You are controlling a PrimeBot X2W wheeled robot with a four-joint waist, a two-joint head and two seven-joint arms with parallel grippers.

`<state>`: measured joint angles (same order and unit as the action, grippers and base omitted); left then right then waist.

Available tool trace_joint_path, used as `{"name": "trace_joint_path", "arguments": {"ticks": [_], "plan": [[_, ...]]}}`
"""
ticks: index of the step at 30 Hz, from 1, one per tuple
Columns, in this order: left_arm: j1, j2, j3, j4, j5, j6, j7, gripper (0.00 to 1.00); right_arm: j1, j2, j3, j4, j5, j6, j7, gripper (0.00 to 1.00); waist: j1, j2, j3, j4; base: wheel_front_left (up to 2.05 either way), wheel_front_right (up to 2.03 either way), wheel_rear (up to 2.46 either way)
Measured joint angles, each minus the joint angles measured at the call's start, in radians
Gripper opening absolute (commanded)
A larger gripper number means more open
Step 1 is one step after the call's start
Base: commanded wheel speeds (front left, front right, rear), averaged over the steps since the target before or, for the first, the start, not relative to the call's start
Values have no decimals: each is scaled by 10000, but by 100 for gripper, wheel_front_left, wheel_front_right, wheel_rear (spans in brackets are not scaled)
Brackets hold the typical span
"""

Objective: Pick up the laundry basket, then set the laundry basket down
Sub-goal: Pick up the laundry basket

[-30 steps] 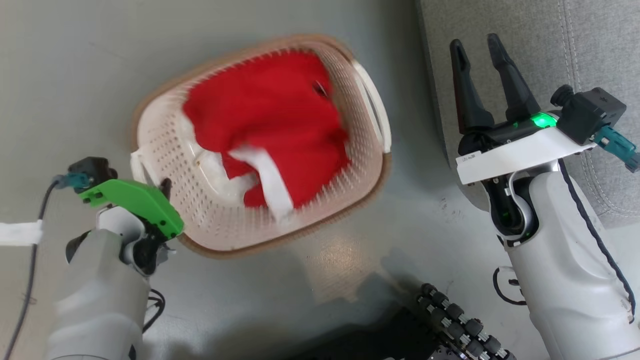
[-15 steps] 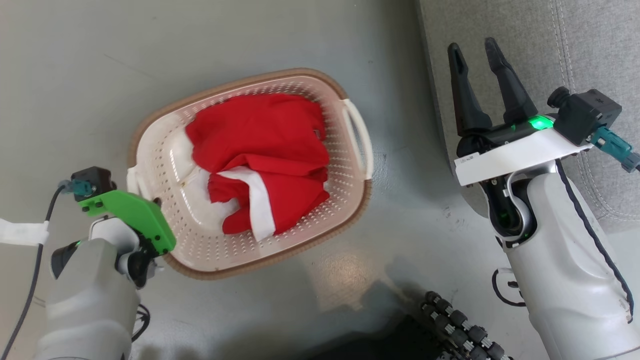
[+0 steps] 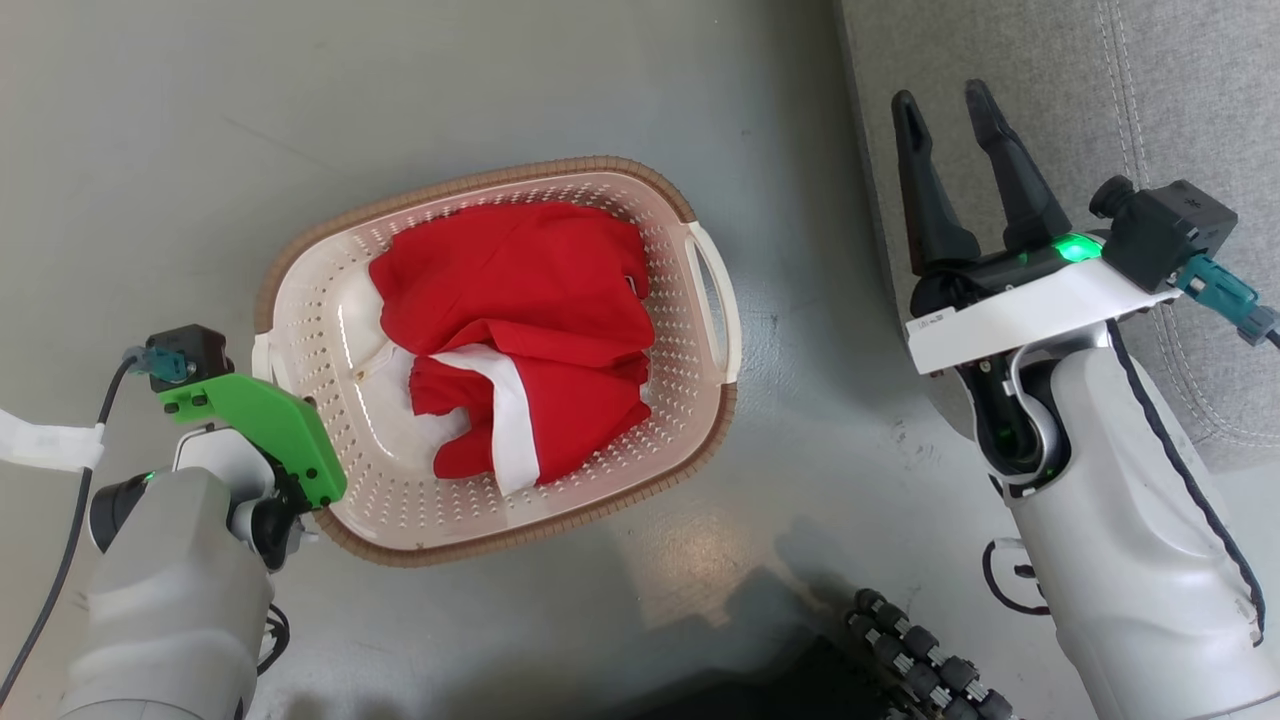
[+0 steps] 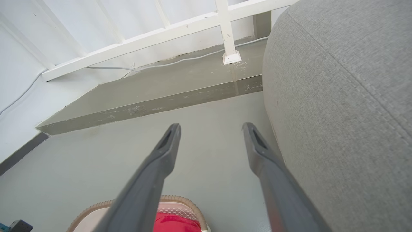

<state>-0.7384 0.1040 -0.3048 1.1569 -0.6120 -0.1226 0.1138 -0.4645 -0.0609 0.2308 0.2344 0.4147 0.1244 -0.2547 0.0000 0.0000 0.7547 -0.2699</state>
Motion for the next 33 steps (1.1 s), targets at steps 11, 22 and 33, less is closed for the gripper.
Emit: {"name": "trace_joint_path", "arguments": {"ticks": [11, 22, 33], "plan": [[-93, 4, -111, 293, -2, -4, 167, 12, 0, 2, 46, 81, 0, 0, 0, 100, 0, 0, -43, 42, 0, 0, 0], [-205, -13, -142, 408, -8, -19, -31, 100, -4, 4, 63, 247, 0, 0, 0, 100, 0, 0, -213, 90, 0, 0, 0], [-121, -21, -221, 201, -29, -19, -918, 100, -3, 12, 46, 535, 6, 0, 0, 100, 0, 0, -866, 144, 0, 0, 0]]}}
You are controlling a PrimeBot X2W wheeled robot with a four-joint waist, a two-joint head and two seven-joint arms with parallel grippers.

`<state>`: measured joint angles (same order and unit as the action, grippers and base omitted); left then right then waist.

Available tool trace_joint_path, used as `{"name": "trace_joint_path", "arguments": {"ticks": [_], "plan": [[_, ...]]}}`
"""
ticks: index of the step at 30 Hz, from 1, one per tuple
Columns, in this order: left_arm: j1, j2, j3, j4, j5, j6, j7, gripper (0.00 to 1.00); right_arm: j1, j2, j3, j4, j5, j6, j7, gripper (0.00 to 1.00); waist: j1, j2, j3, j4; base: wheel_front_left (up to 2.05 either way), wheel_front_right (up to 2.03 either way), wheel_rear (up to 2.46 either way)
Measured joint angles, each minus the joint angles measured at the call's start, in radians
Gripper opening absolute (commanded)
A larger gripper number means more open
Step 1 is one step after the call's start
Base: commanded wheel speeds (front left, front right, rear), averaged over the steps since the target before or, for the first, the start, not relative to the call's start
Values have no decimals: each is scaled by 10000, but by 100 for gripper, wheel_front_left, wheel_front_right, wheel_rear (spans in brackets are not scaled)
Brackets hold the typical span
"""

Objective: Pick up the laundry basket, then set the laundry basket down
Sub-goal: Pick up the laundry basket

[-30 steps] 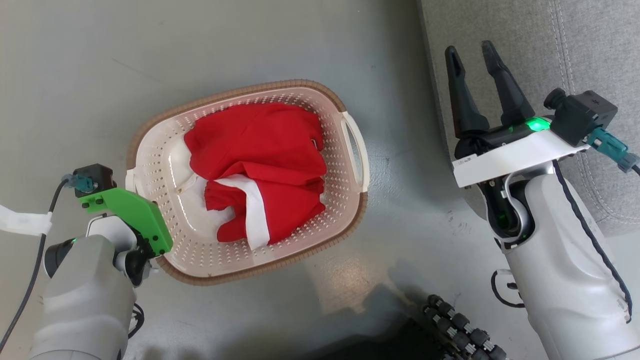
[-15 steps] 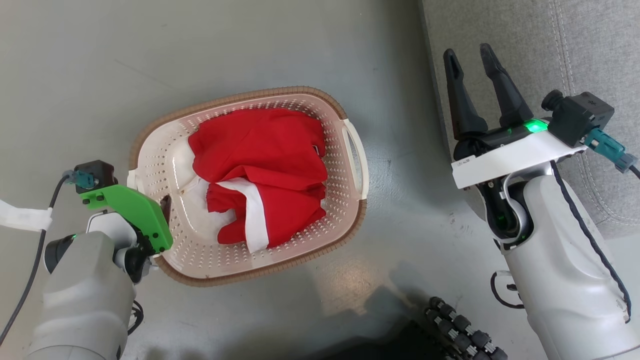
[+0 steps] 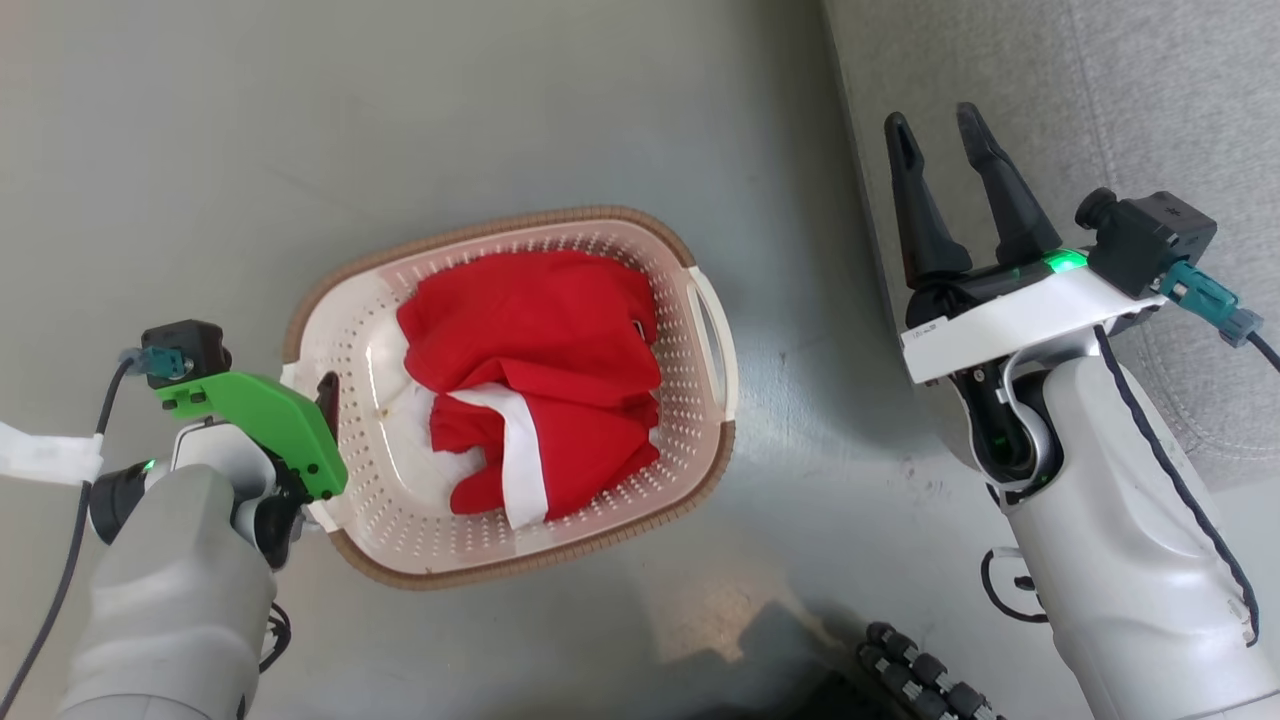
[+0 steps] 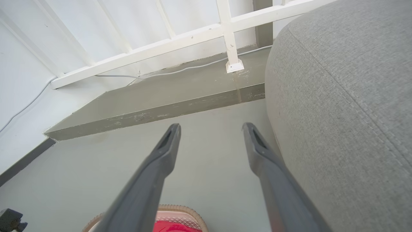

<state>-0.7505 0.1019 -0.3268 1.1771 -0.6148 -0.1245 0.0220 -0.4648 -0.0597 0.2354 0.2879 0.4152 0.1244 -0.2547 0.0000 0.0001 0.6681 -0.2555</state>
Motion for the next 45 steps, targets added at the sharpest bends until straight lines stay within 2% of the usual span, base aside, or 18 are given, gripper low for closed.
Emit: {"name": "trace_joint_path", "arguments": {"ticks": [8, 22, 31, 38, 45], "plan": [[425, -142, -270, -318, -25, -2, -671, 100, 20, 2, -50, 221, 27, 0, 0, 100, 0, 0, -681, 95, 0, 0, 0], [1247, -159, -878, -1348, -25, -29, -2380, 100, 567, -38, -222, 610, 84, 0, 0, 100, 0, 0, -2493, 478, 0, 0, 0], [1955, -104, -924, -1967, -25, -29, -2708, 100, 1338, -301, -364, 903, 81, 0, 0, 100, 0, -1, -3745, 831, 0, 0, 0], [2698, 65, -606, -2610, -359, -29, -2736, 100, 1842, -353, -290, 968, 61, 0, 0, 100, 0, 0, -4743, 1108, 0, 0, 0], [3118, 280, 6, -4270, 36, -29, -2734, 100, 2439, -405, -257, 1005, 46, 0, 2, 100, 0, 0, -5662, 1363, 0, 0, 0]]}}
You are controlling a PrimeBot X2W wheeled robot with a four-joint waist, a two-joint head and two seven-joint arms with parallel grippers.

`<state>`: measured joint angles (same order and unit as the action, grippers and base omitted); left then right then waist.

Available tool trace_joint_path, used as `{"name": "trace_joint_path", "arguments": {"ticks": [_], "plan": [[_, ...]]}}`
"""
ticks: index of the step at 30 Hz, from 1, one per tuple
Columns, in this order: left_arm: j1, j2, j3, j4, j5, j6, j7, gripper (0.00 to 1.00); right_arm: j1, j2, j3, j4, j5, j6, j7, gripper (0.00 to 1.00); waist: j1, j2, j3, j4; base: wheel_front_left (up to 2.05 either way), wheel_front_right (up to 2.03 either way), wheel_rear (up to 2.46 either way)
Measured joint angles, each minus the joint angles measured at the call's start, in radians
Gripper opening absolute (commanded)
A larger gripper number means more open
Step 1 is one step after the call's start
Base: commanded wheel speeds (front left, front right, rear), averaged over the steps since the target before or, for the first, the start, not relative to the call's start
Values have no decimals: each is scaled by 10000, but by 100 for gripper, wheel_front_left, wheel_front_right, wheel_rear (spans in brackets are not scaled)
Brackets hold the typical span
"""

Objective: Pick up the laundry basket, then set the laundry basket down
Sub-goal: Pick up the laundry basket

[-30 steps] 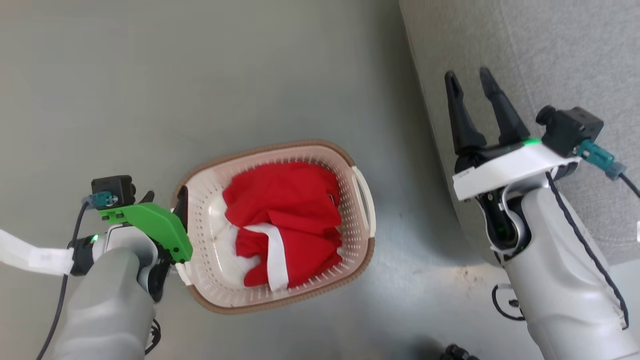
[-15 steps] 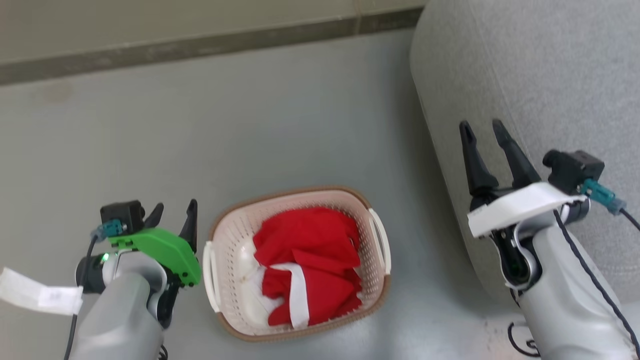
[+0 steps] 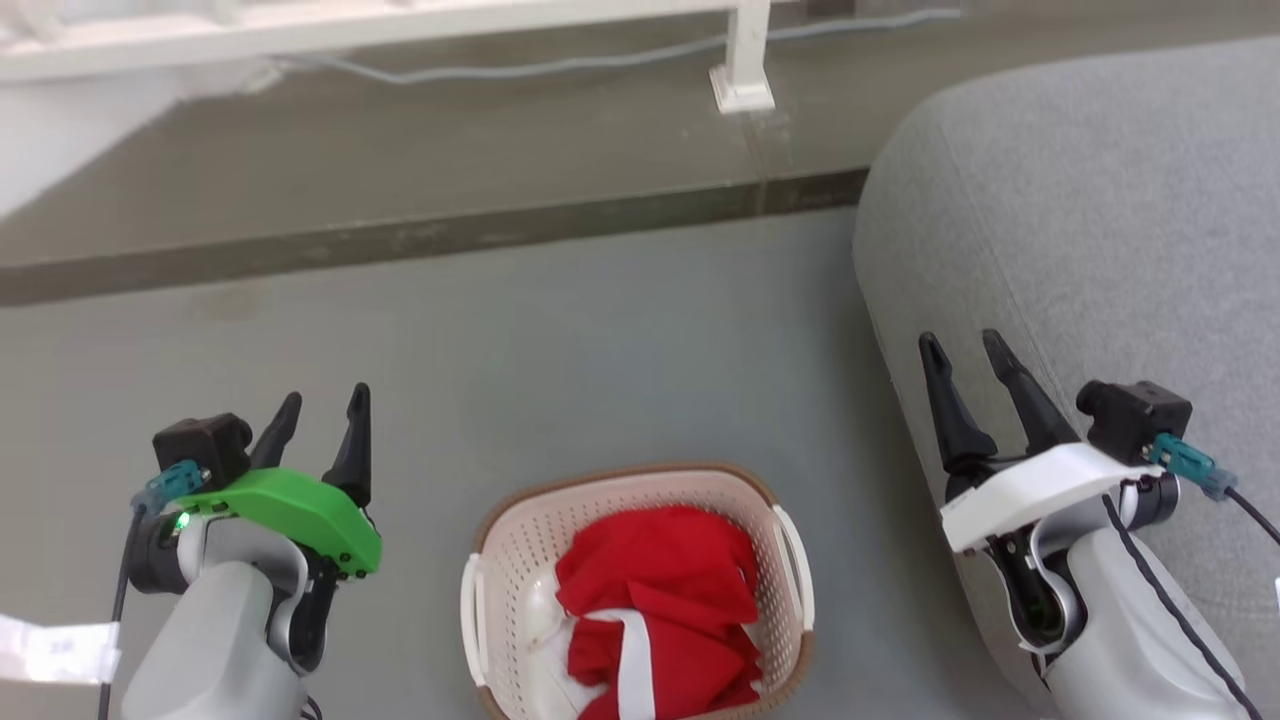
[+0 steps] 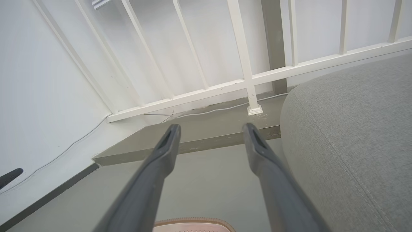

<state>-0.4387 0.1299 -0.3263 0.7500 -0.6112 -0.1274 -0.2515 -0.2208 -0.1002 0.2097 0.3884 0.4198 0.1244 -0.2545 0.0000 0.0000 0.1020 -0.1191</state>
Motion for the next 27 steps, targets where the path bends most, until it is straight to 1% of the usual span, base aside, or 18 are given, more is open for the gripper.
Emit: {"name": "trace_joint_path", "arguments": {"ticks": [8, 10, 13, 18, 21, 24, 27], "plan": [[918, 117, 577, -1808, 600, 44, 0, 100, 203, -40, 67, -203, -71, 0, 0, 100, 0, 0, -587, 318, 0, 0, 0], [1047, 157, 698, -2284, 936, 46, 0, 100, 205, -42, 58, -288, -73, 0, 0, 100, 0, 0, -640, 368, 0, 0, 0], [1402, 153, 1012, -2892, 1003, 138, -2, 100, 209, -31, 12, -412, -73, 0, 0, 100, 0, 0, -670, 400, 0, 0, 0], [2073, 119, 1285, -3626, 1511, 255, -2, 100, 256, -25, -31, -533, -75, 0, 0, 100, 0, 0, -666, 406, 0, 0, 0], [2406, 54, 1348, -4008, 1605, 322, -2, 100, 265, -31, -42, -554, -84, 0, 0, 100, 0, 0, -660, 400, 0, 0, 0], [2664, -98, 1465, -4309, 1921, 368, -2, 100, 271, -40, -104, -614, -184, 0, -2, 100, 0, 0, -654, 395, 0, 0, 0], [2903, -238, 1538, -4671, 2127, 372, -2, 100, 305, -142, -376, -761, -437, 0, 0, 100, 0, 0, -604, 406, 0, 0, 0]]}}
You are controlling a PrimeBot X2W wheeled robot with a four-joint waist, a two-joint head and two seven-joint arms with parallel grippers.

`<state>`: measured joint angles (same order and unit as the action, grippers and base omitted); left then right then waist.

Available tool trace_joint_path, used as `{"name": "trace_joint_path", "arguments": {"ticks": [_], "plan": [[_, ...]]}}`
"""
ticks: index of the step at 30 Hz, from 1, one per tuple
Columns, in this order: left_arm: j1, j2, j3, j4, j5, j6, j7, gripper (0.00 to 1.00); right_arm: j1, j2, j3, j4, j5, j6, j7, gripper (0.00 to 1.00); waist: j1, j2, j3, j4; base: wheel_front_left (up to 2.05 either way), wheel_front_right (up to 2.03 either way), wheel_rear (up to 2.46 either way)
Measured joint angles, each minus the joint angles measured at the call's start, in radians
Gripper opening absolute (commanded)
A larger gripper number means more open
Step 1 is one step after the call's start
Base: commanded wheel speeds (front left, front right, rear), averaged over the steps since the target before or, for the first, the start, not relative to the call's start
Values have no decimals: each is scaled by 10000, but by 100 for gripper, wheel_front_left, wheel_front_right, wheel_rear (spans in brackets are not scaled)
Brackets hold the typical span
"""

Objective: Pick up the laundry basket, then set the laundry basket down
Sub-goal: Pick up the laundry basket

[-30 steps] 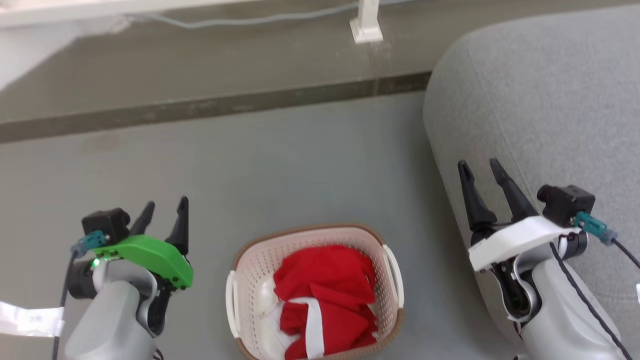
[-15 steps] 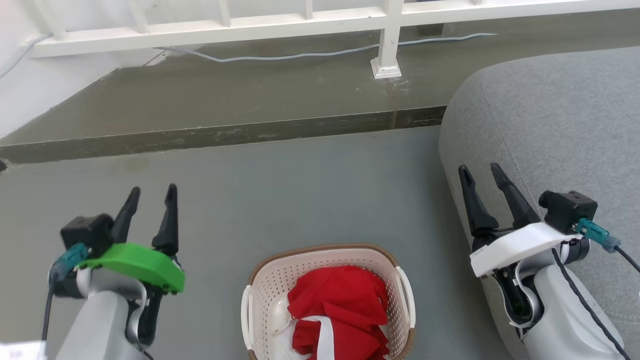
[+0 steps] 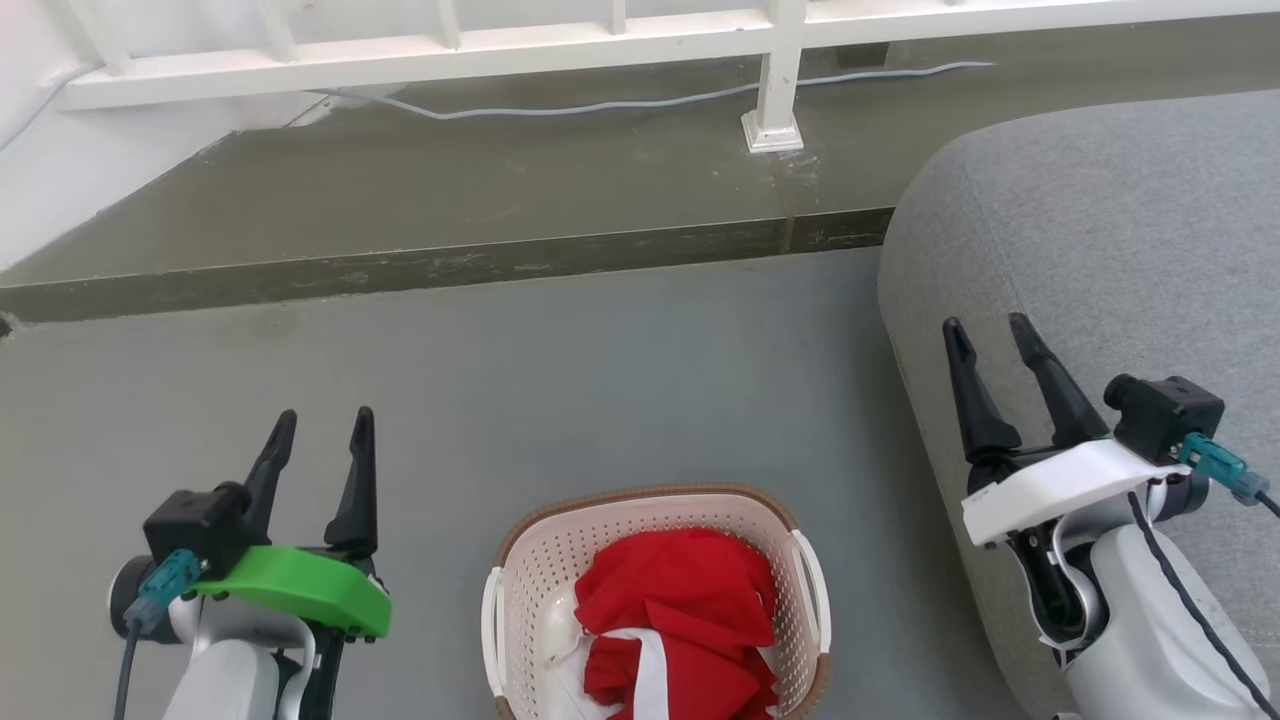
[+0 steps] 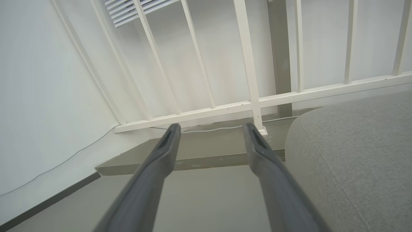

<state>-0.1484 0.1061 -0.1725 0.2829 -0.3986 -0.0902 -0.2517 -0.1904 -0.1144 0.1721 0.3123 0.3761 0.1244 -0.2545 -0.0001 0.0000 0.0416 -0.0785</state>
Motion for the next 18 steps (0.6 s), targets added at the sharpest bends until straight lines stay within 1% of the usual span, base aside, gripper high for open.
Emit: {"name": "trace_joint_path", "arguments": {"ticks": [4, 12, 18], "plan": [[215, -4, 142, -270, 77, 69, 0, 100, 69, -10, -67, -42, -81, 0, 0, 100, 0, 0, 31, 2, 0, 0, 0], [522, -219, 345, -669, 428, 71, 0, 100, 156, 13, -71, -104, -167, 0, 0, 100, 0, 0, 99, 14, 0, 0, 0], [710, -268, 418, -834, 516, 71, 0, 100, 158, 63, -48, -104, -192, 0, 0, 100, 0, 0, 127, 19, 0, 0, 0]]}}
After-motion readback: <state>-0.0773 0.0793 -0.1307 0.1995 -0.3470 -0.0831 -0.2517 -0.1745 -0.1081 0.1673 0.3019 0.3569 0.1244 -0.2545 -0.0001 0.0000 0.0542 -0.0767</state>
